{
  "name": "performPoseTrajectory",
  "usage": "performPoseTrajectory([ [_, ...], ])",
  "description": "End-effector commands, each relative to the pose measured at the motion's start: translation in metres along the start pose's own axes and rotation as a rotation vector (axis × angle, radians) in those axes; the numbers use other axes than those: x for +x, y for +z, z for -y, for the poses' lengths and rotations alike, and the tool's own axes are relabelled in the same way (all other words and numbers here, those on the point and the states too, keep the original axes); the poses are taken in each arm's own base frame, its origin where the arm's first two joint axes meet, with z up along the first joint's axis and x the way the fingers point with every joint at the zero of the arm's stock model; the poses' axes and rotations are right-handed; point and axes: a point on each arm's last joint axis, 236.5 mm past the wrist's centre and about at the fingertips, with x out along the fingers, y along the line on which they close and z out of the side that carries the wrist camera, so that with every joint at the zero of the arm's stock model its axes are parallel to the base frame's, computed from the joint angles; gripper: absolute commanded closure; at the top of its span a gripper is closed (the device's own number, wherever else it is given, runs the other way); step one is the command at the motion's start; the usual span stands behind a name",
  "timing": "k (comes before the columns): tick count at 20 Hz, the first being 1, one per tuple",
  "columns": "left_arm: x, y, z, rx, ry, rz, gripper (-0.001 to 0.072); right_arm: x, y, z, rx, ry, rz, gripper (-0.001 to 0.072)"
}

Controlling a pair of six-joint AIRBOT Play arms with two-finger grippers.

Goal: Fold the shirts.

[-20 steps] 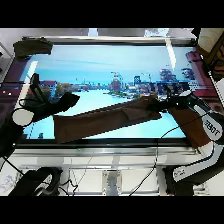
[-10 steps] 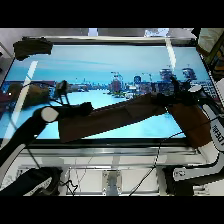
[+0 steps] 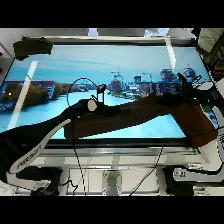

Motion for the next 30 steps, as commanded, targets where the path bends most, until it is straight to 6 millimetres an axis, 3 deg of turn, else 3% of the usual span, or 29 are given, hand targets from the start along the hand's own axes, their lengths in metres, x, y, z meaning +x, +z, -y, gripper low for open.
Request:
performPoseTrajectory([
  [1, 0.019, -0.026, -0.039, 0.107, 0.173, -0.168, 0.0702, -0.006, 0.001, -0.004, -0.007, 0.000, 0.012, 0.0685],
  [3, 0.013, -0.031, -0.065, 0.133, 0.283, -0.203, 0.0702, -0.007, 0.003, -0.006, -0.009, 0.000, 0.021, 0.0685],
  [8, 0.013, -0.031, -0.065, 0.146, 0.289, -0.200, 0.0702, -0.010, 0.007, -0.015, -0.002, 0.033, 0.043, 0.0685],
  [12, 0.014, -0.031, -0.059, 0.127, 0.268, -0.196, 0.0701, -0.034, 0.017, -0.052, -0.081, 0.069, 0.134, 0.0686],
  [14, 0.001, -0.006, -0.044, 0.164, 0.253, -0.130, 0.0700, -0.046, 0.013, -0.079, -0.151, 0.076, 0.159, 0.0686],
  [16, -0.038, 0.046, -0.013, 0.260, 0.242, 0.018, 0.0700, -0.049, 0.005, -0.107, -0.203, 0.094, 0.159, 0.0687],
  [17, -0.070, 0.074, 0.002, 0.319, 0.254, 0.106, 0.0700, -0.046, 0.001, -0.120, -0.223, 0.104, 0.152, 0.0687],
  [19, -0.146, 0.116, 0.022, 0.423, 0.323, 0.262, 0.0700, -0.032, -0.010, -0.146, -0.264, 0.128, 0.120, 0.0687],
  [21, -0.226, 0.138, 0.019, 0.492, 0.463, 0.384, 0.0700, -0.017, -0.011, -0.175, -0.293, 0.144, 0.138, 0.0687],
  [23, -0.305, 0.145, -0.001, 0.494, 0.638, 0.487, 0.0700, 0.000, -0.015, -0.213, -0.338, 0.172, 0.173, 0.0688],
  [25, -0.371, 0.138, -0.028, 0.438, 0.789, 0.544, 0.0699, 0.015, -0.026, -0.250, -0.368, 0.210, 0.189, 0.0688],
  [27, -0.410, 0.128, -0.051, 0.361, 0.850, 0.562, 0.0699, 0.029, -0.039, -0.283, -0.392, 0.252, 0.203, 0.0689],
  [30, -0.443, 0.114, -0.077, 0.265, 0.899, 0.568, 0.0698, 0.045, -0.057, -0.333, -0.398, 0.349, 0.237, 0.0689],
])
